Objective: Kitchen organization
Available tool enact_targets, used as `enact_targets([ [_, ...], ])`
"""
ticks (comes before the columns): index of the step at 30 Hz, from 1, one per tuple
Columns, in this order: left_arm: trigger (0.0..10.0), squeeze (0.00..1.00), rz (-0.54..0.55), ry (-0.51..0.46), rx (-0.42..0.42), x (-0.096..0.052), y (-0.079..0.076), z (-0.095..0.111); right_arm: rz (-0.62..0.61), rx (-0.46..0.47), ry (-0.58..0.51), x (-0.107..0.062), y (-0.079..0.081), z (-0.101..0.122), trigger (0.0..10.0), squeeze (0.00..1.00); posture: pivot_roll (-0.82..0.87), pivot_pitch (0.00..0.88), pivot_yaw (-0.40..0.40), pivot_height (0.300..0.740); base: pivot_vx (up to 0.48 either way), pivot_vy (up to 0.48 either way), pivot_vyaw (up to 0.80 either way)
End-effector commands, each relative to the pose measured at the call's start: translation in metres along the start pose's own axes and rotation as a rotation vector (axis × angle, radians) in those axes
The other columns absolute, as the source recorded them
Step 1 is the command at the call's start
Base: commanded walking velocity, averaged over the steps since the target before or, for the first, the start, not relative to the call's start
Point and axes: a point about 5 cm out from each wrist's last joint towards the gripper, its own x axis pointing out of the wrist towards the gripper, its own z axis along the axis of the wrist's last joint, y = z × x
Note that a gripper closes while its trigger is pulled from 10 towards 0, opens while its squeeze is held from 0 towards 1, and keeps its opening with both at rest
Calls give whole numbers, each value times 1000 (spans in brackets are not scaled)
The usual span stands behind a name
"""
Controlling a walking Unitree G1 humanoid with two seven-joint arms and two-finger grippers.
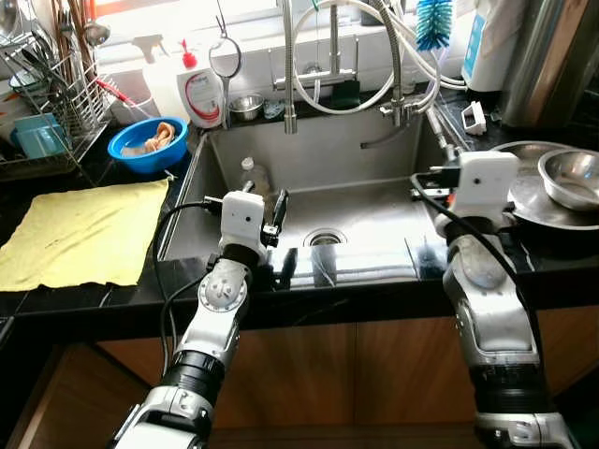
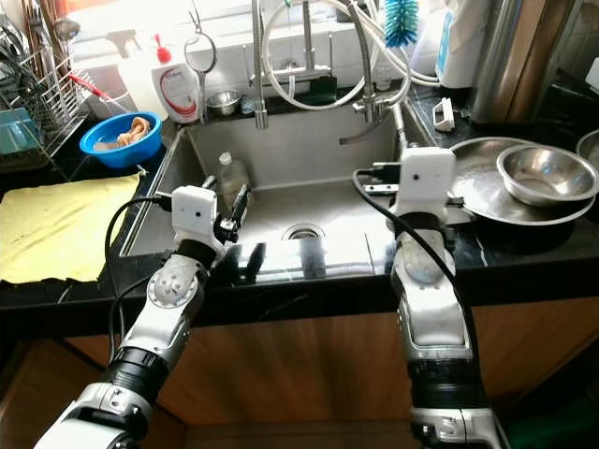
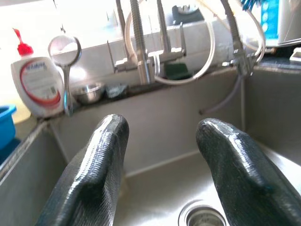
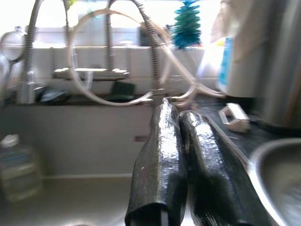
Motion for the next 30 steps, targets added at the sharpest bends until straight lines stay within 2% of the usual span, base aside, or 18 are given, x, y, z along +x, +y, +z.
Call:
enact_targets([
  [1,10000,0,36,3,19,-2,11,-2,84,-1,31,5,13,0,10000,0,-301,0,142,740,0,0,0],
  [5,10000,0,39,6,22,-2,12,-3,155,-5,102,7,18,-10,10000,0,-295,0,140,740,0,0,0],
  [6,10000,0,39,6,21,-2,12,-3,180,-33,118,7,20,-13,10000,0,-298,0,142,740,0,0,0],
  [11,10000,0,38,6,21,-1,12,-3,204,-45,205,5,21,-26,10000,0,-301,0,142,740,0,0,0],
  [21,10000,0,48,-9,15,-1,12,-2,190,-63,245,2,16,-39,10000,0,-287,0,136,740,0,0,0],
  [27,10000,0,55,-15,20,-1,14,-1,206,-51,266,0,19,-43,10000,24,-277,0,131,740,0,0,0],
  [28,10000,0,55,-15,20,-1,14,-1,207,-57,270,0,19,-44,10000,176,-276,0,130,740,0,0,0],
  [29,10000,0,52,-16,19,0,13,0,208,-65,267,1,19,-43,10000,545,-277,0,132,740,0,0,0],
  [30,10000,0,50,-17,19,0,13,0,208,-64,265,1,19,-43,10000,545,-277,0,132,740,0,0,0],
])
